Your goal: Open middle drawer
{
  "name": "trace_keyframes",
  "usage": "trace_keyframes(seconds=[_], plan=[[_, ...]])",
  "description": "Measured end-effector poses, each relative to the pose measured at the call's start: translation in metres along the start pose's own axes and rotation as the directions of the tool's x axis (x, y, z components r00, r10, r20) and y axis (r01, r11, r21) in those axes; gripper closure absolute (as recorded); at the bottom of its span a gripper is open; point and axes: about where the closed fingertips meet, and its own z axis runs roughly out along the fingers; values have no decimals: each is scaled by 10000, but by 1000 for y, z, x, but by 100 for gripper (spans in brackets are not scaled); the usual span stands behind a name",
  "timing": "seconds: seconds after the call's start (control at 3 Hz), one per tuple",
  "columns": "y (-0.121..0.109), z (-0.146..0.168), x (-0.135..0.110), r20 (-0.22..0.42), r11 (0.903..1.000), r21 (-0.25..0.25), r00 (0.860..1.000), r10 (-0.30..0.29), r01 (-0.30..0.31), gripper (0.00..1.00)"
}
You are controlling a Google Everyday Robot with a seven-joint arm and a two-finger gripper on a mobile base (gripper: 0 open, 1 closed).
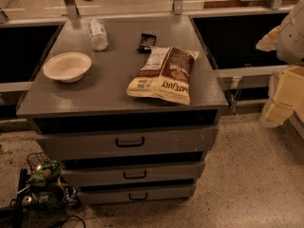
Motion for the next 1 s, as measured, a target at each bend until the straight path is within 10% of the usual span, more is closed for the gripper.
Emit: trace_keyframes(seconds=[0.33, 1.0], plan=[[0, 0, 0, 0, 10000, 0, 10000, 0, 0, 2], [0, 0, 0, 0, 10000, 1, 10000, 0, 0, 48]])
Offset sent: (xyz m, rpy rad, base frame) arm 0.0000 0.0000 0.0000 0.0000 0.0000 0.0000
